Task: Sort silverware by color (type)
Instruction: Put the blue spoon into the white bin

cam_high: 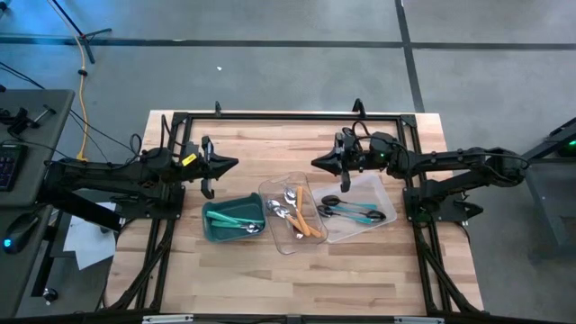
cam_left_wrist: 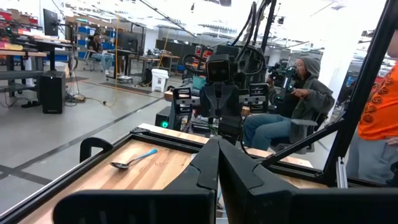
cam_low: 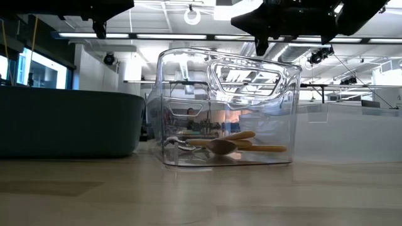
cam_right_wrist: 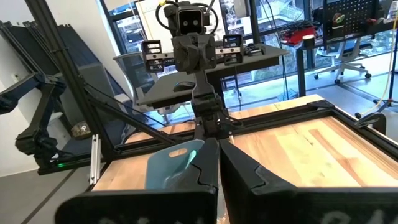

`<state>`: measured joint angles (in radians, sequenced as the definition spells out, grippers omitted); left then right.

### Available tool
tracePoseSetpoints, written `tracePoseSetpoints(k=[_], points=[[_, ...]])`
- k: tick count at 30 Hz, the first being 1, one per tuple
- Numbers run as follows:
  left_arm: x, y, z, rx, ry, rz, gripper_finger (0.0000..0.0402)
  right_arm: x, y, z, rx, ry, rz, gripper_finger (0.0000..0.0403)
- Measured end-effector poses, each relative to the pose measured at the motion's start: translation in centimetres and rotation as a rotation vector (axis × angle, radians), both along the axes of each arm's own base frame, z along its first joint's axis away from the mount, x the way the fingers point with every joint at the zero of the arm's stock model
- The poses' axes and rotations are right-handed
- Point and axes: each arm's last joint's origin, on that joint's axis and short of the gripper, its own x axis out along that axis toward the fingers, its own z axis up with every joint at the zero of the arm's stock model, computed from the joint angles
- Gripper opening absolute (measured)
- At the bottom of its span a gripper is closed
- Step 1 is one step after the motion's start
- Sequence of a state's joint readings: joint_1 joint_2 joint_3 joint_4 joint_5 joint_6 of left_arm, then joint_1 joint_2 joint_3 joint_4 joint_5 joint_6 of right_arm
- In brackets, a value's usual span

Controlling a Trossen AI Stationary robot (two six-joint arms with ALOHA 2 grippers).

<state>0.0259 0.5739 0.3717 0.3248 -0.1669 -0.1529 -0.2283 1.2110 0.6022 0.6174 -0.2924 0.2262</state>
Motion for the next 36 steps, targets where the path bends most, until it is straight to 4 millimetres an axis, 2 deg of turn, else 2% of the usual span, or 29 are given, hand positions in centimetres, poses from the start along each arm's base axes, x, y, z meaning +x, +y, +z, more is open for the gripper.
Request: tracePoseSetpoints(k=[9,17,25,29,36], points=[[0.0,0.0,0.0,0.0,0.0,0.0,0.0,0.0,0.0,-0.1,0.009,0.012,0.0,0.0],[0.0,0.1,0.0,-0.003,0.0,0.027,0.0,0.0,0.0,-0.1,0.161,0.025,0.0,0.0],[0.0,0.1,-0.1,-0.003,0.013,0.027,0.0,0.0,0.0,-0.5,0.149,0.058,-0.005,0.0004],[0.0,0.1,-0.2,-0.003,0.016,0.027,0.0,-0.1,-0.1,-1.1,0.175,0.118,-0.056,0.004],[0.0,0.1,-0.2,-0.003,0.016,0.027,0.0,-0.1,-0.3,-1.2,0.182,0.128,-0.101,0.0159]])
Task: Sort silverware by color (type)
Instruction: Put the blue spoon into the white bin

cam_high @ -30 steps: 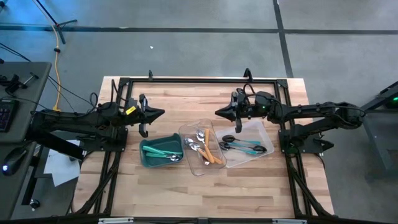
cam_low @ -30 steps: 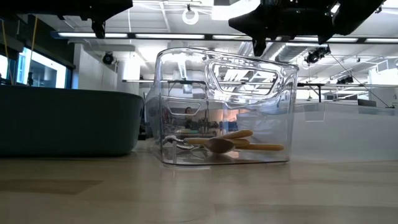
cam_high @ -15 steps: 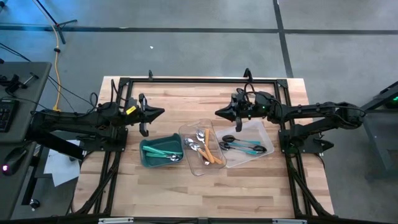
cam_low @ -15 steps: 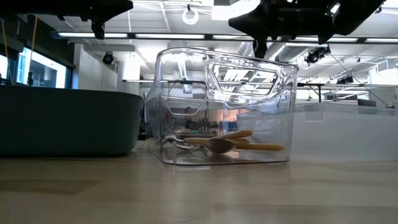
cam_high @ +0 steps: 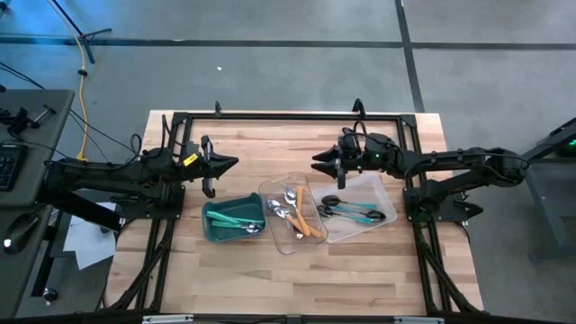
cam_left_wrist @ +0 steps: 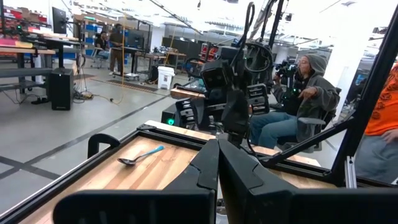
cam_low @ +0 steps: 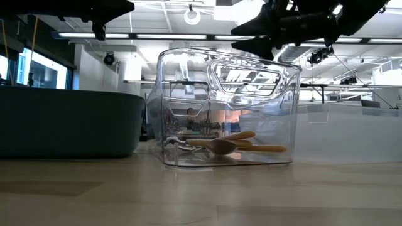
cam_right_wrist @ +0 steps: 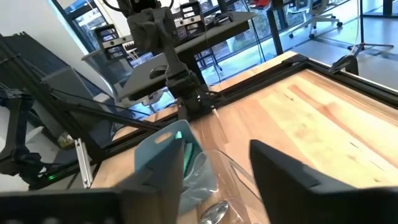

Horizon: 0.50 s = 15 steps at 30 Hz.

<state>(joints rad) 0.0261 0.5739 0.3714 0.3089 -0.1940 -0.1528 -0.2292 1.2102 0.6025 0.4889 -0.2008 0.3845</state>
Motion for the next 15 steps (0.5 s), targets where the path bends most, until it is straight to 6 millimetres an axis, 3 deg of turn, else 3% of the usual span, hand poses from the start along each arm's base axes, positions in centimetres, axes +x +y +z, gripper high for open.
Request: tracePoseSetpoints(k=[6,11,15], points=[[0.0,0.0,0.0,-0.001,0.0,0.012,0.0,0.0,0.0,0.0,0.001,0.005,0.001,0.0228],[0.0,0.1,0.0,-0.002,0.0,0.019,0.0,0.0,-0.1,0.1,0.063,-0.004,-0.032,0.0238],[0.0,0.1,0.0,-0.002,0.001,0.023,0.0,0.6,-1.1,2.2,0.197,-0.006,-0.245,0.0231]])
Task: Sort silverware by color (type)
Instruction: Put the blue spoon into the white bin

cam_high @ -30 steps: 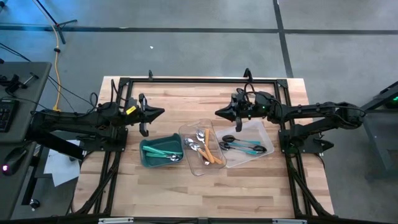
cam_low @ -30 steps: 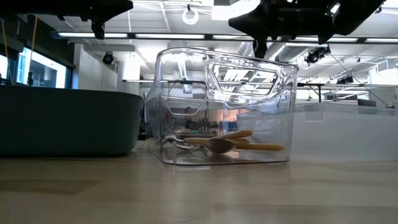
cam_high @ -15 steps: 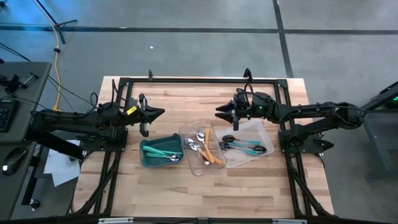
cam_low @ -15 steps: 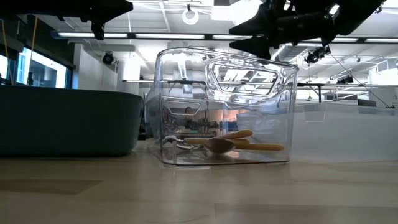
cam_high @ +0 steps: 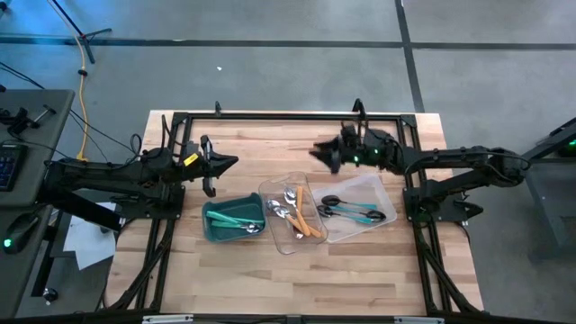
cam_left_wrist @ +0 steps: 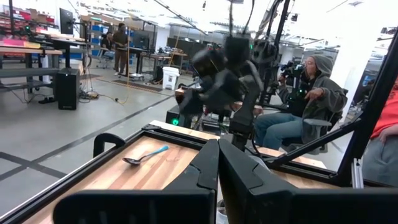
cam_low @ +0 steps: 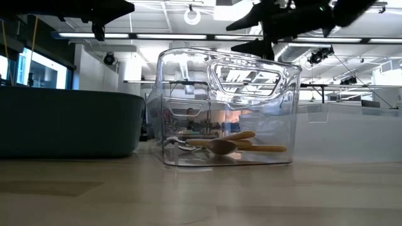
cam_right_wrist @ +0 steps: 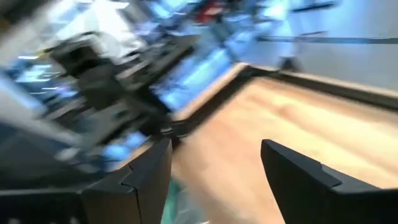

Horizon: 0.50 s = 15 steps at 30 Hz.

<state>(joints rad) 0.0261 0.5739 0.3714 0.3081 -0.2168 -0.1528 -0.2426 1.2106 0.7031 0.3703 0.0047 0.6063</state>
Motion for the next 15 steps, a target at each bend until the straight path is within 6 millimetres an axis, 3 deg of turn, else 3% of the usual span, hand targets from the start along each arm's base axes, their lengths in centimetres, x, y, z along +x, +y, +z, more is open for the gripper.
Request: tracePoseSetpoints(k=[5,9,15], points=[[0.0,0.0,0.0,0.0,0.002,0.003,0.0,0.0,-2.3,3.8,-0.038,0.276,-0.15,0.022],[0.0,0.0,-0.1,-0.001,0.008,0.003,0.0,-1.3,-4.9,6.4,-0.037,0.549,-0.313,0.0212],[0.0,0.0,-0.4,-0.002,0.042,0.003,0.0,-3.7,-8.7,8.1,0.036,0.753,-0.507,0.0206]])
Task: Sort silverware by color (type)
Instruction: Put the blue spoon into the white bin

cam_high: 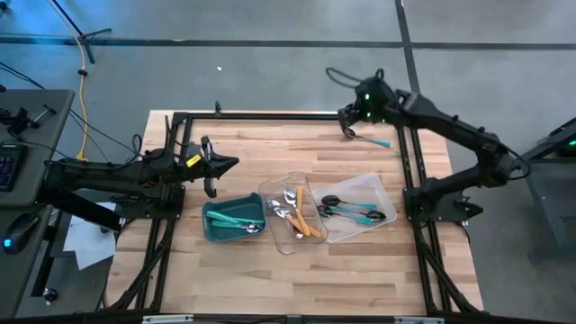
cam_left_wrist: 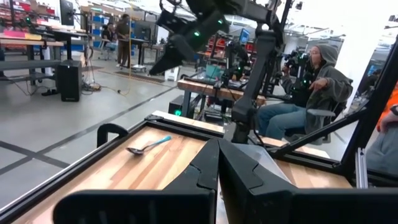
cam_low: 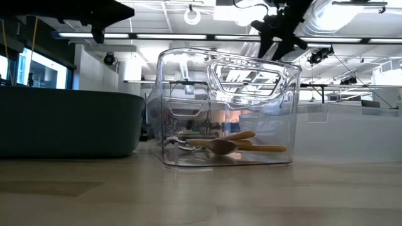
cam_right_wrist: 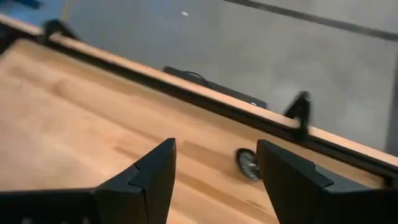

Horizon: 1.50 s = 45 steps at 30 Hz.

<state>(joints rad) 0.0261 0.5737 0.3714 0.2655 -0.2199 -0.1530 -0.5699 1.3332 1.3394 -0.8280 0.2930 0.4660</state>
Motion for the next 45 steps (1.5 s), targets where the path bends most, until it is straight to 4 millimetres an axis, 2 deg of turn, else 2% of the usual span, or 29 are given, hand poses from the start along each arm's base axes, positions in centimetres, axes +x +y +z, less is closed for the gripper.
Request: tracePoseSetpoints(k=[4,8,16,20,25,30,38,45], points=[[0.0,0.0,-0.1,0.0,0.008,0.0,0.0,-1.2,-1.7,0.2,0.019,0.011,-0.076,0.0206],[0.0,0.0,-0.1,0.0,0.008,0.0,0.0,-1.8,-2.4,0.2,0.018,0.008,-0.111,0.0206],[0.0,0.0,-0.1,-0.001,0.008,0.004,0.0,-2.1,-2.6,0.1,0.052,-0.03,-0.171,0.0206],[0.0,0.0,-0.1,-0.024,0.001,0.001,0.0,-2.5,-2.6,-0.4,0.125,-0.032,-0.253,0.0206],[0.0,0.0,-0.1,-0.027,0.001,-0.018,0.0,-2.7,-3.7,-2.8,0.306,0.074,-0.284,0.0206],[0.0,0.0,-0.1,-0.026,0.001,-0.019,0.0,-2.3,-6.1,-5.8,0.396,0.218,-0.224,0.0206],[0.0,0.0,-0.1,-0.029,0.003,0.017,0.0,-1.6,-10.2,-12.3,0.537,0.46,0.105,0.0206],[-0.1,0.3,-0.1,-0.044,-0.001,0.117,0.0,-0.9,-11.3,-16.3,0.613,0.592,0.299,0.0206]])
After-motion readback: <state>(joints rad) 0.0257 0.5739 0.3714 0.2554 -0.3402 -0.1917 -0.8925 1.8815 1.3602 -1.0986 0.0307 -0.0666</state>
